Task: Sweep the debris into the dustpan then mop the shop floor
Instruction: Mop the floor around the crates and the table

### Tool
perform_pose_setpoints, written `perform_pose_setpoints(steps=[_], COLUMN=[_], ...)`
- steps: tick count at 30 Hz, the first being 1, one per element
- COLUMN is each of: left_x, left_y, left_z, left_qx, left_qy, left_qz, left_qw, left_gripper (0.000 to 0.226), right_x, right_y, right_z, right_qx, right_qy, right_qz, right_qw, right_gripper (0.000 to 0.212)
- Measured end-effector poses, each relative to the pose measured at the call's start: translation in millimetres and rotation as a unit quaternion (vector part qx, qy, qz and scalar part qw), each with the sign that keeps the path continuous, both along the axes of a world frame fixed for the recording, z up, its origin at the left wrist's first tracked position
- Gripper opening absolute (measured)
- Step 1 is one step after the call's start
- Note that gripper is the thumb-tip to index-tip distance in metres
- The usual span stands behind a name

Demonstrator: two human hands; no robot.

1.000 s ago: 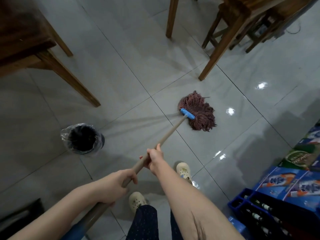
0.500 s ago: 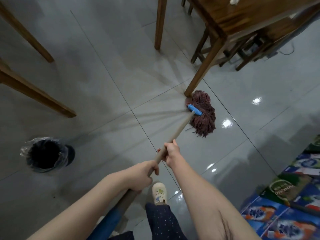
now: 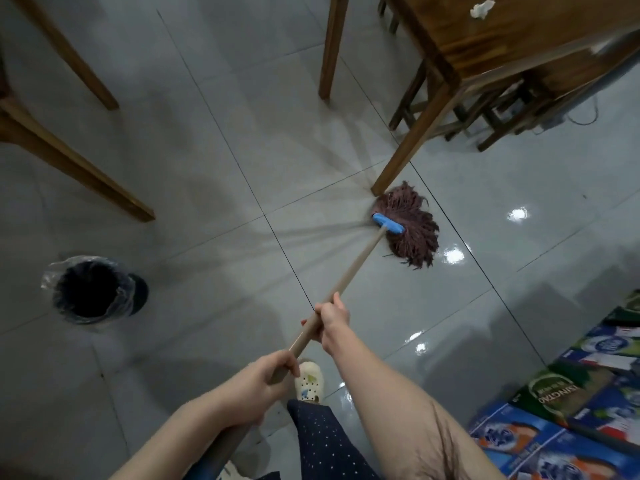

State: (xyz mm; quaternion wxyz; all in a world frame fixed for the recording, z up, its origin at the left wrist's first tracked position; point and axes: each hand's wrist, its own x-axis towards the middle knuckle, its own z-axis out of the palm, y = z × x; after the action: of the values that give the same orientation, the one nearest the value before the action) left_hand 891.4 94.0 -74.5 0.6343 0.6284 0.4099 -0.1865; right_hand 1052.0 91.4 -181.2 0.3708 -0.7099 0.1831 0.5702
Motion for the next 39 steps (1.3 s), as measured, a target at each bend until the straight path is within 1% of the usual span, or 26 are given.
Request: perform_pose_setpoints(steps=[4, 9, 12, 14, 17, 20, 24, 28, 33, 39], left_x=[-63.6, -153.7, -209.8, -251.5, -305.6, -339.9, -360.7, -362.6, -369.7, -379.9], left_y=[-20.4, -55.1, -81.0, -100.2, -124.4, -140.4, -147.7, -148.2, -154.9, -157.5], left_z=[14.5, 32.5, 46.2, 55.4, 62.7, 69.7, 70.7, 69.5, 65.1, 57.0], left_qx=[-0.002, 0.024, 0.008, 0.01, 0.021, -0.008, -0.016, -0.018, -0.013, -0.026], left_qy=[0.016, 0.033, 0.047, 0.064, 0.074, 0.088, 0.088, 0.093, 0.092, 0.09], left_qz=[0.023, 0.04, 0.073, 0.109, 0.128, 0.147, 0.172, 0.178, 0.184, 0.188], left_qw=[1.0, 0.998, 0.996, 0.992, 0.989, 0.985, 0.981, 0.98, 0.979, 0.978], left_gripper=[0.027, 0.027, 0.024, 0.023, 0.026, 0.025, 0.023, 0.021, 0.021, 0.023], right_x=[-61.3, -153.7, -217.3, -261.8, -321.1, -361.6, -390.7, -394.0, -401.2, -408.7], right_y=[-13.0, -34.0, -49.9, -61.2, -79.3, -90.3, -92.7, -91.9, -94.5, -93.3], right_z=[8.4, 24.8, 30.5, 32.3, 36.6, 43.5, 42.1, 33.1, 31.2, 32.1], right_qx=[-0.009, -0.002, -0.001, -0.004, 0.005, 0.022, 0.028, 0.024, 0.007, -0.002], right_qy=[0.012, 0.04, 0.051, 0.055, 0.072, 0.087, 0.08, 0.075, 0.064, 0.055], right_qz=[0.032, 0.063, 0.096, 0.118, 0.146, 0.163, 0.168, 0.173, 0.199, 0.208], right_qw=[0.999, 0.997, 0.994, 0.992, 0.987, 0.983, 0.982, 0.982, 0.978, 0.977], right_gripper=[0.077, 0.076, 0.072, 0.071, 0.071, 0.071, 0.074, 0.077, 0.077, 0.077])
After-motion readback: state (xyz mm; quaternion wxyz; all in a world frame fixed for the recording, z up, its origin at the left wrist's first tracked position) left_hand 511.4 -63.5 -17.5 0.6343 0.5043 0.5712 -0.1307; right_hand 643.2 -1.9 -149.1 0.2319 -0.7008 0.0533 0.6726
